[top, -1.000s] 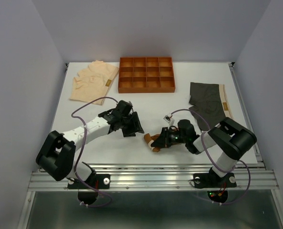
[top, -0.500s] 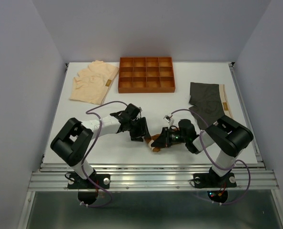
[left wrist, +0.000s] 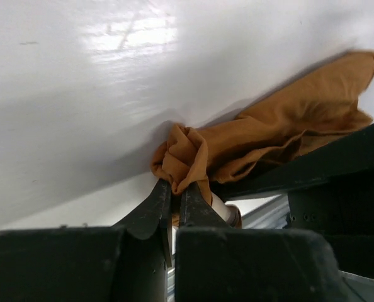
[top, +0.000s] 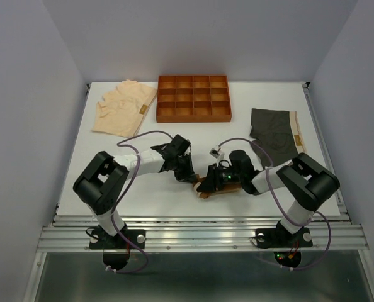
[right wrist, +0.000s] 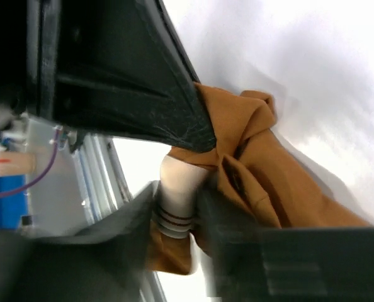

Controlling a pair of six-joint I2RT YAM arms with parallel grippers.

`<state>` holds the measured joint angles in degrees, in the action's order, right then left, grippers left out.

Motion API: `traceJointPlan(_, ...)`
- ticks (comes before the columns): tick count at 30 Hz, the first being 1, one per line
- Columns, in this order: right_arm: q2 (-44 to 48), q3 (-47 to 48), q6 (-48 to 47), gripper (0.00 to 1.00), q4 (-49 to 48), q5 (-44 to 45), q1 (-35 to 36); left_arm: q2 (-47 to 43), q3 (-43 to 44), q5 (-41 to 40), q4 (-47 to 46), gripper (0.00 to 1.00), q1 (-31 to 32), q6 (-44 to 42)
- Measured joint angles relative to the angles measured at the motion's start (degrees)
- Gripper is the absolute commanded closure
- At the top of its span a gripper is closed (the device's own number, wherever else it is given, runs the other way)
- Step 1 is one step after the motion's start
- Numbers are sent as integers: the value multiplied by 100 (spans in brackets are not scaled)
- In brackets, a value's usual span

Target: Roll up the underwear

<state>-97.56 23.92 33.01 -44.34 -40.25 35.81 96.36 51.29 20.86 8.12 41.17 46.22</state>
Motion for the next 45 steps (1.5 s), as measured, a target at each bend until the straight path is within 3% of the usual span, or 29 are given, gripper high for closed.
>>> traceJointPlan(4,297,734,-774,35,1279,544,267,-238,181,-931,533,100,70,175)
traceJointPlan(10,608,1491,-1648,28,2645,1130,824,-1043,164,-2114,1438,100,111,623)
traceJointPlan(16,955,1867,-2251,26,3161,1628,1209,-1510,-114,-2835,2129,100,109,1106)
traceJointPlan(24,1340,1851,-2924,25,3338,2728,2212,-1558,-175,-2900,2780,100,109,1274)
traceJointPlan(35,927,1711,-3748,23,2717,5184,3978,-938,330,-2514,3543,100,74,1126)
traceJointPlan(45,326,2164,-4229,23,2846,6378,4415,-682,525,-2284,4092,100,74,1266)
